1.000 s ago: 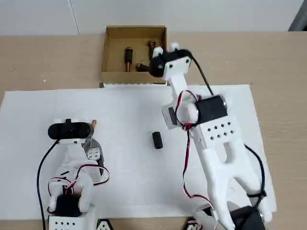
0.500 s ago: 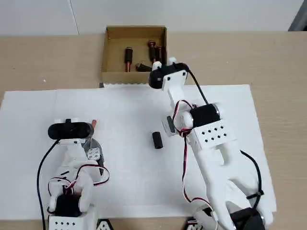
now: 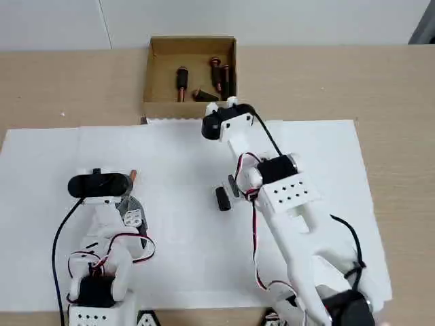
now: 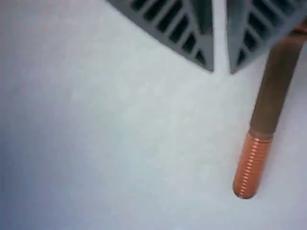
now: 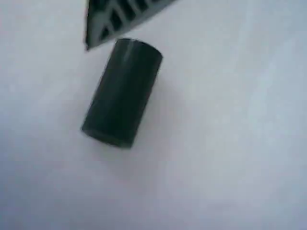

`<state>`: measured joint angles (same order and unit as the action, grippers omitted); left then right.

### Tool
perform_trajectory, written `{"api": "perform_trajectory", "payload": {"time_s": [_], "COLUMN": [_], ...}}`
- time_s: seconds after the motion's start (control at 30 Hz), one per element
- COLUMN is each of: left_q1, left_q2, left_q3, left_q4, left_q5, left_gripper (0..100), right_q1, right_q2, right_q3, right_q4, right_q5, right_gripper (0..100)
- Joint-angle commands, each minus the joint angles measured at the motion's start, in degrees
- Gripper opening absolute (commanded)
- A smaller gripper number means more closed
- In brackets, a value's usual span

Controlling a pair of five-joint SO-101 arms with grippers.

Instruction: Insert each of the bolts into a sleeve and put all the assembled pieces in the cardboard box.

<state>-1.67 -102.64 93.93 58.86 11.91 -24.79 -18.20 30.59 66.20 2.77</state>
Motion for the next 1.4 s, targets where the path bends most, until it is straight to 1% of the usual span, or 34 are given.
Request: {"api": "perform_trajectory", "payload": {"time_s": [0.0,0.2,0.4,0.53,0.97,1.03,1.2,1.37], "left_q1": [-0.2,-0.2,-0.2,-0.2,-0.2,-0.2,-0.2,-0.2], "left_q2": [-0.6,-0.6,-0.6,-0.6,-0.6,-0.6,-0.6,-0.6], "left_q3": [-0.2,-0.2,-0.2,-0.2,-0.2,-0.2,-0.2,-0.2], "left_q4": [-0.2,-0.2,-0.2,-0.2,-0.2,-0.2,-0.2,-0.2], "left_q5": [-0.1,-0.1,-0.1,-0.1,-0.1,-0.1,-0.1,-0.1], "left_gripper": [1,1,1,1,1,1,1,1], "right_q1": [-0.6,-4.1,-7.6,-8.5,-8.7,-8.7,-8.7,-8.7], "right_q2": [2.3,5.6,8.8,12.0,23.3,24.1,24.9,24.6], "right_q3": [-1.2,-3.3,-6.0,-8.1,-13.4,-13.5,-13.5,-14.2], "right_q4": [-0.9,-0.6,-0.6,-0.6,-1.1,-1.1,-1.1,-0.3], "right_q5": [-0.3,-0.5,-3.8,-5.4,-5.6,-7.3,-8.3,-8.3], "right_gripper": [21.2,21.2,21.2,21.2,21.1,18.3,0.8,0.2]}}
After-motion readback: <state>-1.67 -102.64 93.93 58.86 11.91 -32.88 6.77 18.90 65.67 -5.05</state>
